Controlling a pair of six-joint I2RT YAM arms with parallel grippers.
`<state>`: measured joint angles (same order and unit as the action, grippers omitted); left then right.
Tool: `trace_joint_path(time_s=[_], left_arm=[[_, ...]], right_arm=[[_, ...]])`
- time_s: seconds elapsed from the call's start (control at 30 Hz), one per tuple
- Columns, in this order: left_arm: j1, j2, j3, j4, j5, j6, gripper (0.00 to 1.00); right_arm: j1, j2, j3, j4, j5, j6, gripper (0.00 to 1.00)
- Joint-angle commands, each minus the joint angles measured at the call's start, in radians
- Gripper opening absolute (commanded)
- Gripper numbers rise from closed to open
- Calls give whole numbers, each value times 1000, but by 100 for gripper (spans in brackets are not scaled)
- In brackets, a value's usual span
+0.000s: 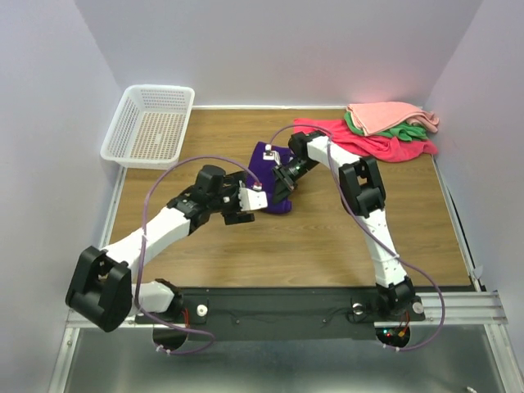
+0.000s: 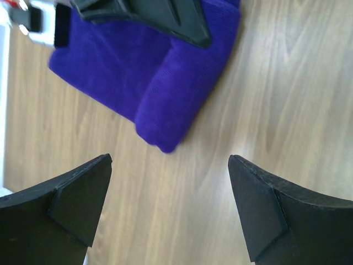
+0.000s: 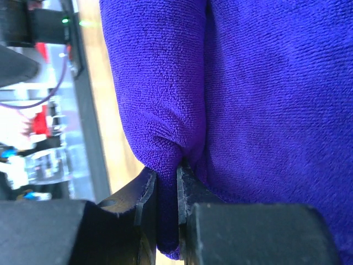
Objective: Roll the towels
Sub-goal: Roll the towel
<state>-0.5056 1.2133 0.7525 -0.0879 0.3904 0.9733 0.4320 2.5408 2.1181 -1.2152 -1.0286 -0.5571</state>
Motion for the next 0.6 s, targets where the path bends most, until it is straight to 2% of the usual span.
trace_joint_path(time_s=[0.0,0.07,0.27,0.47,0.57], left_arm=[[-97,57,-2,164,-90,91,99],[-126,81,-21,214,-136,132,99],[-178,213,11,246,-134,214,98],[-189,291,57,177,-91,246,90],[-191,337,70,174,-123,228,81]], right_arm=[[17,68,-15,-127,78,-41,2],[17,79,-10,-135,76,-40,2],[17,85,-9,-162,71,-43,3],[16,91,0,-170,65,-24,5],[14,96,0,-173,61,-20,6]])
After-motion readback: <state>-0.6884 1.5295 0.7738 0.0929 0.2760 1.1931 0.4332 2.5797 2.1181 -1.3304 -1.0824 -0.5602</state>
